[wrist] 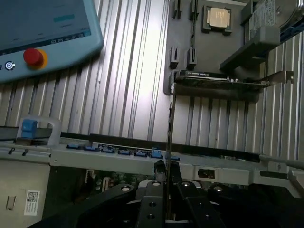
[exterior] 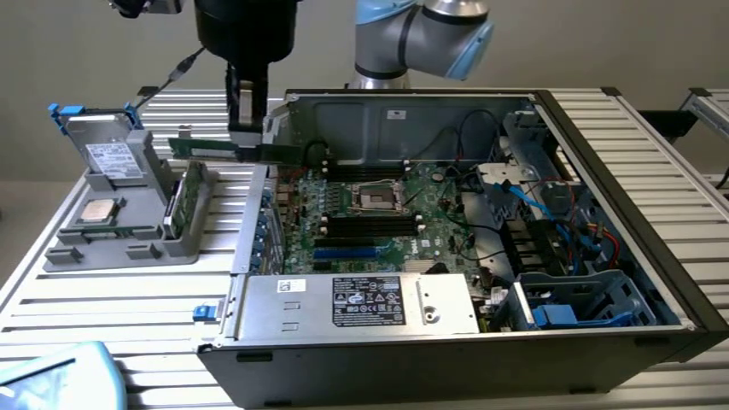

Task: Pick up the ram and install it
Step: 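Pick up the ram and move it above insertion slot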

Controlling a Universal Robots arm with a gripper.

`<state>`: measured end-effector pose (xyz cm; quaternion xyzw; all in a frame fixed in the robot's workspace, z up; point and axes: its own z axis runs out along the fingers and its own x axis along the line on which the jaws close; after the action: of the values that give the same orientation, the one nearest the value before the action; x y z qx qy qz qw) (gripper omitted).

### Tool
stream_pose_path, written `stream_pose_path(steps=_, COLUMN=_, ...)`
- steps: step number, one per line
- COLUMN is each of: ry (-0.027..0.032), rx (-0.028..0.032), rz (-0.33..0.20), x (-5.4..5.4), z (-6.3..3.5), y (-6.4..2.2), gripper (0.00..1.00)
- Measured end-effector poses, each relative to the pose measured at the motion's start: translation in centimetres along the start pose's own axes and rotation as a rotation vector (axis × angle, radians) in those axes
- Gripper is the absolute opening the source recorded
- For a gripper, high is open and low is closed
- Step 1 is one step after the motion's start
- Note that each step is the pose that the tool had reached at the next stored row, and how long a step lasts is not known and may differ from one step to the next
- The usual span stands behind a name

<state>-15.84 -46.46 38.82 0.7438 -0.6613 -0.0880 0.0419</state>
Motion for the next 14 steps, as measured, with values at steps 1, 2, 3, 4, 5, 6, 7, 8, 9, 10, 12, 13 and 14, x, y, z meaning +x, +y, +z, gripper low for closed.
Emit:
stream_pose_path(steps=1, ry=-0.0003, rx=-0.0017, rz=0.000, x=0.1, z=-0.12, y=-0.41, gripper=0.14)
stream_pose_path(steps=2, ry=-0.0004, rx=-0.0033, rz=0.000, x=0.1, z=-0.24, y=-0.82, gripper=0.14)
stream_pose_path(steps=3, ry=-0.0007, rx=-0.0047, rz=0.000, x=0.1, z=-0.35, y=-1.19, gripper=0.14)
stream_pose_path(steps=4, ry=-0.0008, rx=-0.0064, rz=0.000, x=0.2, z=-0.47, y=-1.61, gripper=0.14)
stream_pose_path(steps=5, ry=-0.0010, rx=-0.0079, rz=0.000, x=0.2, z=-0.59, y=-2.01, gripper=0.14)
stream_pose_path(steps=6, ry=-0.0012, rx=-0.0094, rz=0.000, x=0.3, z=-0.70, y=-2.40, gripper=0.14)
stream_pose_path(steps=7, ry=-0.0014, rx=-0.0109, rz=0.000, x=0.3, z=-0.82, y=-2.80, gripper=0.14)
stream_pose_path(steps=8, ry=-0.0016, rx=-0.0122, rz=0.001, x=0.4, z=-0.94, y=-3.24, gripper=0.14)
stream_pose_path(steps=9, ry=-0.0018, rx=-0.0134, rz=0.001, x=0.5, z=-1.04, y=-3.67, gripper=0.14)
stream_pose_path(steps=10, ry=-0.0020, rx=-0.0144, rz=0.001, x=0.5, z=-1.15, y=-4.10, gripper=0.14)
stream_pose_path(steps=12, ry=-0.0023, rx=-0.0163, rz=0.001, x=0.6, z=-1.35, y=-4.97, gripper=0.14)
stream_pose_path(steps=13, ry=-0.0023, rx=-0.0170, rz=0.001, x=0.7, z=-1.45, y=-5.45, gripper=0.14)
stream_pose_path(steps=14, ry=-0.0024, rx=-0.0171, rz=0.001, x=0.7, z=-1.54, y=-5.88, gripper=0.14)
